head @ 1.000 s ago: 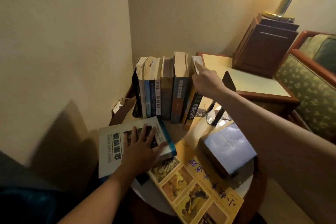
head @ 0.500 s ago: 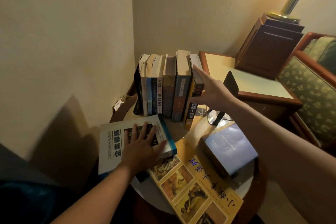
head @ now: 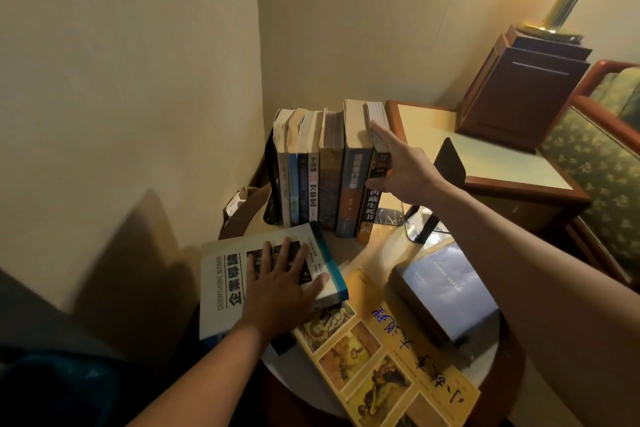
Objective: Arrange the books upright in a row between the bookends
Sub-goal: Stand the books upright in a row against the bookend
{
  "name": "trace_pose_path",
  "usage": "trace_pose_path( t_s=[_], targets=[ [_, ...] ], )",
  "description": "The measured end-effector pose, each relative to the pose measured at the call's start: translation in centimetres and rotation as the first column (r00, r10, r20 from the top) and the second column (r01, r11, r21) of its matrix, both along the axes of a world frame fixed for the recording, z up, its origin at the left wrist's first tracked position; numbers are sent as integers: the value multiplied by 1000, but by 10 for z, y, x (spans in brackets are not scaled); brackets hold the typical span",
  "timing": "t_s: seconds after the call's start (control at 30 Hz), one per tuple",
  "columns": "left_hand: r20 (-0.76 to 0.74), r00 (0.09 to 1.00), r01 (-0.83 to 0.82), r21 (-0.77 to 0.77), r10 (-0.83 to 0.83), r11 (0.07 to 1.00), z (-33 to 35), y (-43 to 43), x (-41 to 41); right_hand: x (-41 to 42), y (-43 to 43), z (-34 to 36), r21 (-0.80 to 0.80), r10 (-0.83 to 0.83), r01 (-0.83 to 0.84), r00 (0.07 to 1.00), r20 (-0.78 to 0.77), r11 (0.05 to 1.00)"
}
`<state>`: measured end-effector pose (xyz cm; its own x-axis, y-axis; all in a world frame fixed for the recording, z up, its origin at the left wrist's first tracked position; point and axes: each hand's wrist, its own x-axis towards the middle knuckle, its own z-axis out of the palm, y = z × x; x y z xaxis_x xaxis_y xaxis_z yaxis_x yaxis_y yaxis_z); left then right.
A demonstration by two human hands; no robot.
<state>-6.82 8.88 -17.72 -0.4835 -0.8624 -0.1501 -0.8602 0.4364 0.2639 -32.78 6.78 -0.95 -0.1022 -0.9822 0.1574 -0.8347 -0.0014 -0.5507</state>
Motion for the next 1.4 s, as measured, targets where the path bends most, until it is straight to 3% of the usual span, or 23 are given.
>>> trace_pose_path(
  t_s=[0.43,0.7,0.93,1.17,1.4],
  targets=[
    [2,1000,-10,12,10,1000,1,0,0,1,3,-5,-29,-29,29,999,-24,999],
    [-3,999,-32,90,32,995,10,2,0,12,67,-38,25,-137,136,989,50,990],
    [-166,986,-26,-126,5,992,7,49,25,31,146,-73,146,-135,129,990,39,981],
    [-207,978,-73,-207,29,976,-3,114,30,60,200,-105,249,-76,71,997,8,966],
    [-154,975,-151,78,161,986,-8,181,8,74,249,-130,333,-117,193,965,-236,923]
  ],
)
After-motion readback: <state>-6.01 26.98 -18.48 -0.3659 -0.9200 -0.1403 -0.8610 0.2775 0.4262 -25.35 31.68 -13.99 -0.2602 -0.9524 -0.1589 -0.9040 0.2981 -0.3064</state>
